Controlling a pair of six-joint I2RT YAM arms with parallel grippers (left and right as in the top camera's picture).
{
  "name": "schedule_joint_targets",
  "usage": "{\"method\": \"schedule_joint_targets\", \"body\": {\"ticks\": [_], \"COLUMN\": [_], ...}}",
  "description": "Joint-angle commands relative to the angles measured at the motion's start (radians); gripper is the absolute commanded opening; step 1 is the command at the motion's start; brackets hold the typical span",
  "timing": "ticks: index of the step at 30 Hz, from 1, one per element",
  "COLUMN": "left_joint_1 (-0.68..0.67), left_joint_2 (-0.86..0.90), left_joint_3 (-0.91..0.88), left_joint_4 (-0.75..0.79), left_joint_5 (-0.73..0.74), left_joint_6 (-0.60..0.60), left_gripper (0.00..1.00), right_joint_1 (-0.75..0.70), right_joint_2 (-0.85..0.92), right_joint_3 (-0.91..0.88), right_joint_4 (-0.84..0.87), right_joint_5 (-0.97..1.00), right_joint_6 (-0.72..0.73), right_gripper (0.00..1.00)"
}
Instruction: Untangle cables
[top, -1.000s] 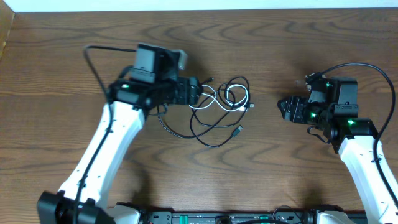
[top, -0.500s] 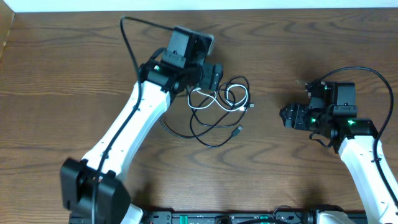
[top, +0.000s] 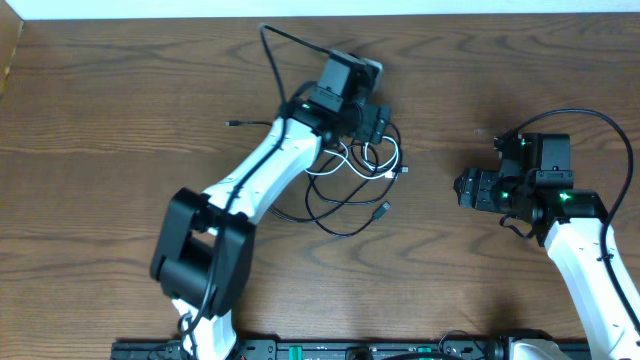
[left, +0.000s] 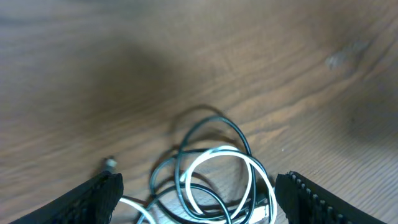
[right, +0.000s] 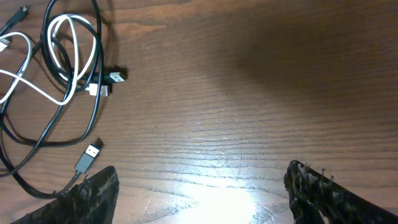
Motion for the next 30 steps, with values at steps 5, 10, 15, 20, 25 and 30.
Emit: {"method": "schedule_joint_targets", "body": {"ticks": [5, 10, 15, 20, 25, 30], "left_joint_1": [-0.037, -0.046, -0.046, -0.047, -0.046, -0.046], "left_joint_2": [0.119, 0.167, 0.202, 0.232, 0.228, 0.172], "left_joint_3": [0.009, 0.008, 0.008, 0.008, 0.008, 0.008], "left_joint_4": [0.006, 0.021, 0.047, 0.048, 0.05, 0.045], "left_joint_5": [-0.011, -0.011, -0.014, -0.014, -0.014, -0.003], "left_joint_6": [0.029, 0.051, 0.051, 0.051, 0.051, 0.042], "left_gripper": [0.84, 0.84, 0.84, 0.79, 0.48, 0.08], "right_joint_1": [-0.007, -0.007, -0.007, -0.007, -0.007, -0.007], "right_joint_2": [0.001, 0.001, 0.001, 0.001, 0.001, 0.001], "right_joint_3": [0.017, 0.017, 0.017, 0.017, 0.017, 0.017], "right_joint_4": [-0.002, -0.002, -0.003, -0.006, -0.006, -0.006], "right_joint_5": [0.011, 0.011, 0.011, 0.011, 0.011, 0.011], "right_joint_6": [-0.011, -0.011, -0.011, -0.011, -0.011, -0.011], "right_gripper": [0.81, 0.81, 0.81, 0.81, 0.81, 0.81]}}
